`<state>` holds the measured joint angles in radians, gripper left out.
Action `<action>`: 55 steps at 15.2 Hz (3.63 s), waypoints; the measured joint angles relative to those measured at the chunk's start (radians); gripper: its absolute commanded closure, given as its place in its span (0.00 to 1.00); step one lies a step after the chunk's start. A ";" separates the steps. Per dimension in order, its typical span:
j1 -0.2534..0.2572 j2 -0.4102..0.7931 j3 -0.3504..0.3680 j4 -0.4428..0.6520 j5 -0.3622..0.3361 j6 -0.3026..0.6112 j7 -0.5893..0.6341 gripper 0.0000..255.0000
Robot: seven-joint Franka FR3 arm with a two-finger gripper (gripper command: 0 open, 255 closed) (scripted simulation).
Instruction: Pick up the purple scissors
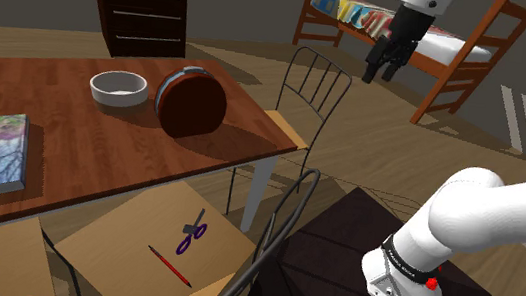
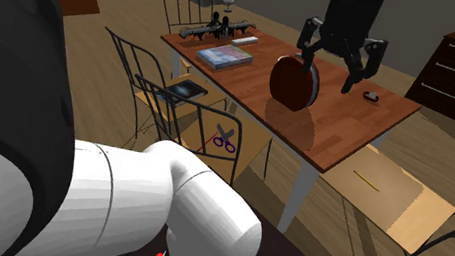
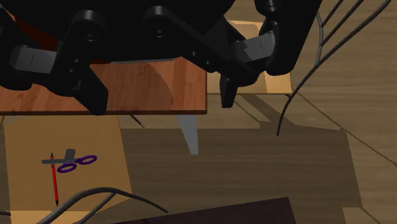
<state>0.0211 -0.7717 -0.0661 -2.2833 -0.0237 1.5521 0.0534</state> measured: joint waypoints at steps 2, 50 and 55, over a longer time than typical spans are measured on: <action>-0.001 -0.004 0.009 -0.015 0.006 0.010 0.016 0.00; 0.192 1.418 0.392 0.148 -0.282 1.191 1.960 0.00; 0.227 1.494 0.354 0.186 -0.299 1.233 1.992 0.00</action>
<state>0.2482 0.7224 0.2876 -2.0968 -0.3226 2.7852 2.0457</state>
